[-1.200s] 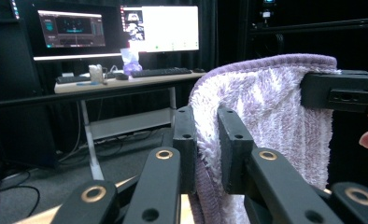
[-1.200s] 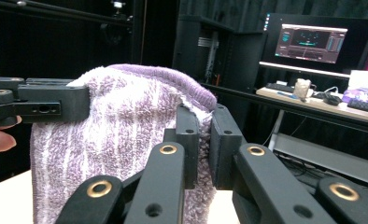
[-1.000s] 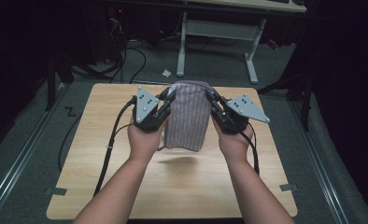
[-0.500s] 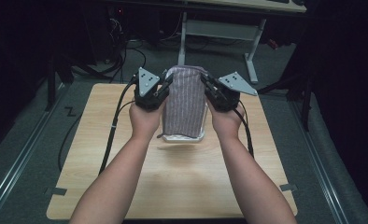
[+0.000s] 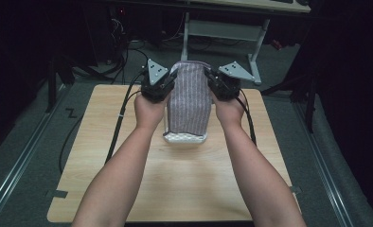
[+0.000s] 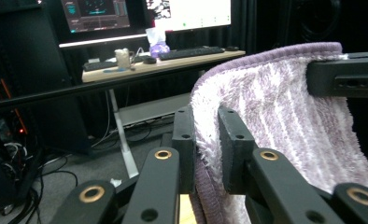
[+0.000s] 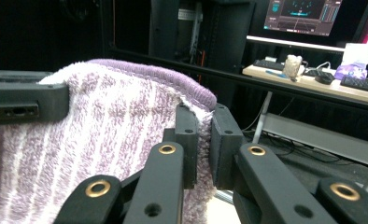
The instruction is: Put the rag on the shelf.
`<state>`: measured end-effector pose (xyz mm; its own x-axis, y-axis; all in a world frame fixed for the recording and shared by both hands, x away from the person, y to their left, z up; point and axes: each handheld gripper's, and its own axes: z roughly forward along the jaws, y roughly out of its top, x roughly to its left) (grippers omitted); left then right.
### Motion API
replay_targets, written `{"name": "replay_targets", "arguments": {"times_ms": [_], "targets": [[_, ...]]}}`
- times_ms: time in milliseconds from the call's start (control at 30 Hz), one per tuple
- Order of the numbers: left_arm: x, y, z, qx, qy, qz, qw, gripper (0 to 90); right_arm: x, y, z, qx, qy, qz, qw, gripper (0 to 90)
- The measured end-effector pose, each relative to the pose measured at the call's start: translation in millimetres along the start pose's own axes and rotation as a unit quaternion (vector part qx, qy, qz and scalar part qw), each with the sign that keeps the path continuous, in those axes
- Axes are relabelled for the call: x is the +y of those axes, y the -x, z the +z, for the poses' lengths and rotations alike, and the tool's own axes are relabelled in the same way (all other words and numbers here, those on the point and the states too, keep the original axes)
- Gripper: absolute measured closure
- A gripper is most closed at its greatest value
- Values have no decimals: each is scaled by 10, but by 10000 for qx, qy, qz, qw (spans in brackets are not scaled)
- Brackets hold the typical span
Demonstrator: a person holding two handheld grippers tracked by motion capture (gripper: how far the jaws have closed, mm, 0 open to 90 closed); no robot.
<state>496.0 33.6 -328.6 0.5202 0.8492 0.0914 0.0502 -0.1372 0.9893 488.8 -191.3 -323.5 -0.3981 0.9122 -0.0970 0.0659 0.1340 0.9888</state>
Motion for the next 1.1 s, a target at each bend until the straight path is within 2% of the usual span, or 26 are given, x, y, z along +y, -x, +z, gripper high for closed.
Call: {"name": "replay_targets", "arguments": {"times_ms": [100, 200, 467, 567, 700, 833, 867, 1000, 1100], "targets": [[0, -50, 81, -12, -69, -168, 9998, 781, -22, 28, 74, 24, -77, -98, 9999, 834], [-24, -67, 160, 26, -226, -94, 9997, 778, -47, 62, 143, 24, -230, -136, 9996, 834], [-175, -137, 302, -11, -613, -249, 9978, 771, -177, 110, 318, 78, -613, -37, 9981, 830], [-239, -155, 341, -12, -801, -223, 9965, 766, -224, 97, 357, 101, -751, -101, 9971, 830], [-307, -173, 375, -84, -942, -348, 9949, 764, -302, 122, 396, 201, -939, 115, 9953, 829], [-361, -189, 404, -87, -1121, -403, 9928, 751, -361, 126, 445, 235, -1088, 212, 9936, 822], [-365, -193, 408, -90, -1138, -448, 9925, 741, -372, 115, 454, 245, -1112, 179, 9933, 807], [-380, -232, 427, -214, -1175, -682, 9905, 600, -374, 115, 474, 157, -1110, 188, 9935, 612], [-388, -234, 433, -206, -1185, -685, 9904, 519, -379, 129, 482, 139, -1142, 219, 9931, 547]]}}
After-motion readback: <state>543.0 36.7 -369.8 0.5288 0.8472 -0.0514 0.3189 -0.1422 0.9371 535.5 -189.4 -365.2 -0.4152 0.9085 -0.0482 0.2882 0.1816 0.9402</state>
